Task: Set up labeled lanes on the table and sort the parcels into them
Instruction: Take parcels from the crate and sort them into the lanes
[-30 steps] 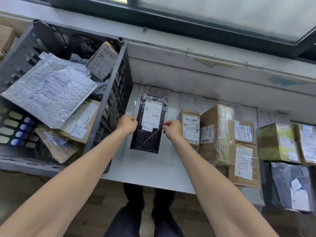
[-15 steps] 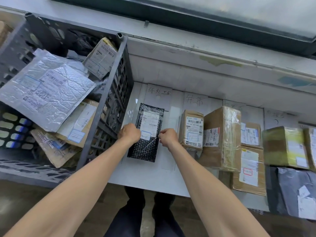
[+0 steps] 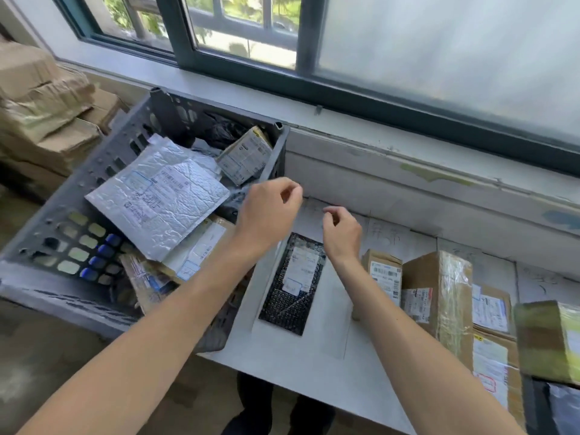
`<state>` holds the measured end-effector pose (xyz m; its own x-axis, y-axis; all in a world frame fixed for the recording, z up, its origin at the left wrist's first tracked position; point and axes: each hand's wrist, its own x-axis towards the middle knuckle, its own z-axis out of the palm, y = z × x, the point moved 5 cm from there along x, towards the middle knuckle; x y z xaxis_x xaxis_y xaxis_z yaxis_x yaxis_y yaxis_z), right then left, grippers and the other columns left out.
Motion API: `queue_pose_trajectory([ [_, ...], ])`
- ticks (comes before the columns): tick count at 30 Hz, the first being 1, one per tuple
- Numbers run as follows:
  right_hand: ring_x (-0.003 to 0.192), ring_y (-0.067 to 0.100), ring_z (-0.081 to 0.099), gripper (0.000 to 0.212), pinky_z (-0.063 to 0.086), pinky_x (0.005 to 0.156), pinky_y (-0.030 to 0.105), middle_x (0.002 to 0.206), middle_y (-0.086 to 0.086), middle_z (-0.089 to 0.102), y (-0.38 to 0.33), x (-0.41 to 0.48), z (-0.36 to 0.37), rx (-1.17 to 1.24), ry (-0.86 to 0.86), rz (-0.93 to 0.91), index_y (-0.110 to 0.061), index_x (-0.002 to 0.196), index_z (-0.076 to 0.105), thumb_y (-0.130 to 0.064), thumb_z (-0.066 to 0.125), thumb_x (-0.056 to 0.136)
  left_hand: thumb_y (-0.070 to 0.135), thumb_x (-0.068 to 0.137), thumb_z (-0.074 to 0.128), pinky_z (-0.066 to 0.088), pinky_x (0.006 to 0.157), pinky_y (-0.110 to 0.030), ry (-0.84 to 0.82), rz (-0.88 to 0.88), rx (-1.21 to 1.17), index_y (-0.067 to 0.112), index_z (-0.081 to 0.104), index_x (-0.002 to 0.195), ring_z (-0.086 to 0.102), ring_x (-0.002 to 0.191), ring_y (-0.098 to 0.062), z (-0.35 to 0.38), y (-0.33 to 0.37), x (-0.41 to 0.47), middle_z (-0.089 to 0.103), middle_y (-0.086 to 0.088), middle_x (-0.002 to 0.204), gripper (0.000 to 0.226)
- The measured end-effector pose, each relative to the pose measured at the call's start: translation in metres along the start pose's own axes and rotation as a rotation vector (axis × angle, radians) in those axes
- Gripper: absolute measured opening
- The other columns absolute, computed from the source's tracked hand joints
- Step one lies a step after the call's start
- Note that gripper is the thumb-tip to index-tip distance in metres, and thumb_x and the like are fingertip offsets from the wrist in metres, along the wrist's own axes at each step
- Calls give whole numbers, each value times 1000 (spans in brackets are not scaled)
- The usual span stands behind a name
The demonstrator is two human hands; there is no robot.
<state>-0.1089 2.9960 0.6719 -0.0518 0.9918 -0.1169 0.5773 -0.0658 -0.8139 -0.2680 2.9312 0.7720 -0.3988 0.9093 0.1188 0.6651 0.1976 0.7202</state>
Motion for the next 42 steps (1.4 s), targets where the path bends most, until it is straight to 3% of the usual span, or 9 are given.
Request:
queue_pose_trajectory([
  [4,91,13,64,22,51,80,24,105,4,70,-109,-10,16,102,35,-386,-9,114,70,-11,55,99,29,95,53,54,73,-32,223,-83,40,19,74,102,66,82,-18,-98,-52,30,70,3,87,24],
  [8,99,15,65,29,54,89,31,111,4,70,-182,-29,74,96,-239,-469,-8,124,65,-15,59,97,23,95,53,50,93,-43,150,-350,326,13,67,124,59,114,-34,-155,-153,48,64,-12,124,33],
  [14,137,31,41,77,40,101,44,159,11,30,-192,-56,169,110,-677,84,-13,157,20,-31,63,94,16,95,50,50,91,-45,-57,-547,592,11,57,132,55,118,-40,-176,-233,40,59,-20,130,38],
  [20,143,35,32,100,34,109,45,163,13,15,-146,-66,203,210,-575,516,-6,158,0,-29,70,90,11,93,54,49,87,-43,-42,-626,587,13,61,124,59,114,-38,-162,-246,24,63,-16,125,33],
  [23,140,35,37,94,38,108,44,160,14,24,-141,-61,202,356,-460,561,-5,157,7,-18,70,90,14,95,56,50,81,-40,-25,-622,455,17,64,125,63,104,-38,-163,-251,24,66,-16,120,31],
  [26,120,34,57,63,47,85,37,139,16,53,-145,-55,193,444,-438,538,-1,145,38,-7,67,90,15,93,59,40,60,-29,84,-599,116,16,64,88,57,77,-27,-171,-254,29,60,-8,83,7],
  [29,100,35,69,31,57,69,39,118,19,68,-155,-49,173,546,-439,450,-2,122,60,-1,64,91,22,95,64,47,64,-27,198,-645,-334,14,68,92,60,78,-18,-183,-249,28,66,-1,86,9],
  [35,79,20,65,8,58,75,36,91,6,70,-174,-27,100,658,-297,170,-8,101,69,-12,66,96,20,97,62,50,49,-19,225,-562,-765,20,66,83,64,56,-5,-175,-195,38,71,12,67,15],
  [42,85,22,62,7,55,90,49,93,9,70,-133,-7,8,684,-137,153,-11,97,69,-18,66,96,19,101,56,52,63,-34,16,-476,-830,18,64,91,65,68,-14,-117,-108,40,71,2,82,13],
])
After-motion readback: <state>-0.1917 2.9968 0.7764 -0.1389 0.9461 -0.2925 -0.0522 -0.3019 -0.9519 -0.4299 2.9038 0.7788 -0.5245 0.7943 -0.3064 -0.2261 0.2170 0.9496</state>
